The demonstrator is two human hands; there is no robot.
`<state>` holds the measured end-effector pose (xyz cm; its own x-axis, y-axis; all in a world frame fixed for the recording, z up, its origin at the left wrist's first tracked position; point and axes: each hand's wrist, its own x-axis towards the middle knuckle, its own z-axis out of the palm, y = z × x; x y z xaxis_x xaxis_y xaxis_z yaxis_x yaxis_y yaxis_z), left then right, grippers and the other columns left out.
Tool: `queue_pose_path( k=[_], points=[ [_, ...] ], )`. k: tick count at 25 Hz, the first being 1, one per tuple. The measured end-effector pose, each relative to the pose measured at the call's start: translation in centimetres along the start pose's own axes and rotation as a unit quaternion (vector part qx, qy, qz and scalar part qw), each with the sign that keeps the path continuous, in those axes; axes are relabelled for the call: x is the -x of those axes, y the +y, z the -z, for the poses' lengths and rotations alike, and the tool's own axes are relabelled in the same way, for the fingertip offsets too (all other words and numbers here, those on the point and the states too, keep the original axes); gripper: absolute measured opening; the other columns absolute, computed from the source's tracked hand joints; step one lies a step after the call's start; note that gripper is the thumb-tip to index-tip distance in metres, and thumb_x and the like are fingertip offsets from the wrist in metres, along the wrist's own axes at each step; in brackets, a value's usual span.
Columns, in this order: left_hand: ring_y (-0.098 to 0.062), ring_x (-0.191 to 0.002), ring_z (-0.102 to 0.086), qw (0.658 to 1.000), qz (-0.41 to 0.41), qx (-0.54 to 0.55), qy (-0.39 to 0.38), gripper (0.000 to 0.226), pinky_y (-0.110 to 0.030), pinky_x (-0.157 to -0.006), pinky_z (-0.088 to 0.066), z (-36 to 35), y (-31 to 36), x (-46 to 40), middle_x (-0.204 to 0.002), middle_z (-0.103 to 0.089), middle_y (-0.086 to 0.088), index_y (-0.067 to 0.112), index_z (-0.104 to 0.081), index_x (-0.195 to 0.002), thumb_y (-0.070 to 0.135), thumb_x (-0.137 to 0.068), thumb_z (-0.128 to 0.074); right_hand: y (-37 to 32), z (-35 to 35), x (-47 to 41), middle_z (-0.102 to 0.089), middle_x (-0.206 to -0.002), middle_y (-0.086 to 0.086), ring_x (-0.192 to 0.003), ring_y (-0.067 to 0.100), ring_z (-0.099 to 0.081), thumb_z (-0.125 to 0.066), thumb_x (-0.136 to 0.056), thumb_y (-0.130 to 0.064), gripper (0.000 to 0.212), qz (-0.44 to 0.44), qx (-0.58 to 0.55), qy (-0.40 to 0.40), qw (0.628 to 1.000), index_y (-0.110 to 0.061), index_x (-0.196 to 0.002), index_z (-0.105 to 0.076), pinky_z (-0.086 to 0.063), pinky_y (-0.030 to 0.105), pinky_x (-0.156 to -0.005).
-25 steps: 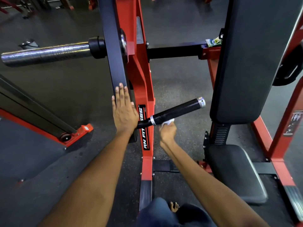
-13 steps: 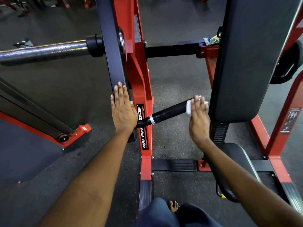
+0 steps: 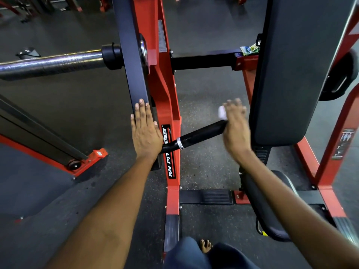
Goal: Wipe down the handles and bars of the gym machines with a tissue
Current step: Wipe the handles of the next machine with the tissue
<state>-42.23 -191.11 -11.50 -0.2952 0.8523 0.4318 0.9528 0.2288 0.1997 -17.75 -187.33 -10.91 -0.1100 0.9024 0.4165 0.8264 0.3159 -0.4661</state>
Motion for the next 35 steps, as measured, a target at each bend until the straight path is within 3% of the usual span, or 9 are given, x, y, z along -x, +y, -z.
queue_pose_path(
  k=[4, 12, 15, 17, 23, 26, 31, 33, 35],
  points=[
    [-0.023, -0.149, -0.003, 1.0, -0.003, -0.001, -0.003, 0.062, -0.042, -0.122, -0.007, 0.0, 0.0, 0.0, -0.161, -0.007, -0.011, 0.004, -0.011, -0.152, 0.016, -0.095, -0.029, -1.2, -2.3, 1.5, -0.048, -0.132, 0.02, -0.126, 0.035, -0.042, -0.024, -0.075, 0.015, 0.057, -0.001, 0.064, -0.04, 0.997, 0.002, -0.122, -0.053, -0.04, 0.051, -0.104],
    [-0.023, -0.149, -0.004, 1.0, -0.002, 0.003, -0.002, 0.062, -0.043, -0.121, -0.009, 0.0, 0.0, 0.0, -0.161, -0.008, -0.011, 0.003, -0.014, -0.152, 0.02, -0.094, -0.021, -6.3, -3.7, 4.0, -0.047, -0.138, 0.018, -0.132, 0.028, -0.04, -0.012, -0.074, 0.002, 0.068, 0.233, -0.072, -0.231, 0.942, 0.0, -0.131, -0.049, -0.03, 0.043, -0.113],
    [-0.023, -0.149, -0.002, 1.0, 0.001, -0.002, -0.006, 0.06, -0.043, -0.121, -0.009, -0.1, -0.1, 0.0, -0.161, -0.006, -0.011, 0.003, -0.012, -0.152, 0.017, -0.096, -0.026, -2.6, -0.6, 0.7, -0.051, -0.132, 0.014, -0.126, 0.028, -0.045, -0.035, -0.077, 0.017, 0.056, 0.035, -0.027, -0.085, 0.995, -0.004, -0.126, -0.052, -0.033, 0.039, -0.111],
    [-0.023, -0.149, -0.003, 1.0, 0.0, -0.001, -0.002, 0.06, -0.043, -0.121, -0.009, -0.1, -0.1, 0.0, -0.161, -0.006, -0.011, 0.003, -0.012, -0.152, 0.015, -0.096, -0.029, -0.7, 0.2, -0.7, -0.059, -0.117, 0.018, -0.117, 0.034, -0.048, -0.045, -0.08, 0.008, 0.041, -0.006, 0.104, -0.067, 0.992, -0.002, -0.118, -0.055, -0.028, 0.044, -0.112],
    [-0.023, -0.149, -0.005, 1.0, 0.002, 0.009, -0.003, 0.061, -0.044, -0.121, -0.012, -0.1, -0.1, 0.0, -0.161, -0.009, -0.011, 0.003, -0.014, -0.152, 0.013, -0.095, -0.035, -7.1, -5.8, 1.4, -0.06, -0.118, 0.017, -0.117, 0.032, -0.052, -0.034, -0.091, -0.003, 0.032, 0.09, 0.166, -0.185, 0.964, -0.003, -0.119, -0.05, -0.025, 0.041, -0.114],
    [-0.022, -0.149, -0.004, 1.0, 0.002, 0.008, -0.005, 0.061, -0.043, -0.121, -0.011, 0.0, 0.0, 0.0, -0.161, -0.009, -0.01, 0.003, -0.015, -0.152, 0.014, -0.095, -0.033, -6.8, -7.8, 4.0, -0.059, -0.125, 0.017, -0.124, 0.031, -0.05, -0.025, -0.084, -0.004, 0.05, 0.165, 0.115, -0.123, 0.972, 0.0, -0.121, -0.058, -0.026, 0.039, -0.113],
    [-0.021, -0.149, -0.002, 1.0, 0.004, 0.006, -0.009, 0.061, -0.041, -0.122, -0.008, 0.1, 0.1, -0.1, -0.162, -0.006, -0.01, 0.004, -0.012, -0.152, 0.014, -0.096, -0.033, -1.8, -7.5, 6.9, -0.032, -0.148, 0.007, -0.144, 0.018, -0.007, -0.022, -0.076, 0.01, 0.067, 0.298, 0.003, -0.109, 0.948, -0.004, -0.141, -0.032, -0.005, 0.033, -0.119],
    [-0.022, -0.149, -0.003, 1.0, 0.004, 0.007, -0.007, 0.061, -0.042, -0.122, -0.008, 0.0, 0.0, -0.1, -0.161, -0.007, -0.01, 0.004, -0.013, -0.152, 0.014, -0.096, -0.033, -0.4, -7.6, 9.7, -0.031, -0.148, 0.002, -0.141, 0.018, -0.02, -0.019, -0.078, 0.012, 0.068, 0.21, -0.066, -0.139, 0.965, -0.009, -0.141, -0.036, -0.017, 0.036, -0.117],
    [-0.023, -0.149, -0.004, 1.0, 0.002, 0.005, -0.005, 0.06, -0.042, -0.122, -0.009, -0.1, -0.1, 0.0, -0.161, -0.008, -0.01, 0.004, -0.014, -0.152, 0.015, -0.096, -0.032, -0.9, -7.7, 11.1, -0.055, -0.13, 0.001, -0.119, 0.02, -0.051, -0.026, -0.09, 0.009, 0.054, -0.101, -0.251, -0.162, 0.949, -0.011, -0.134, -0.05, -0.042, 0.037, -0.103]
  ],
)
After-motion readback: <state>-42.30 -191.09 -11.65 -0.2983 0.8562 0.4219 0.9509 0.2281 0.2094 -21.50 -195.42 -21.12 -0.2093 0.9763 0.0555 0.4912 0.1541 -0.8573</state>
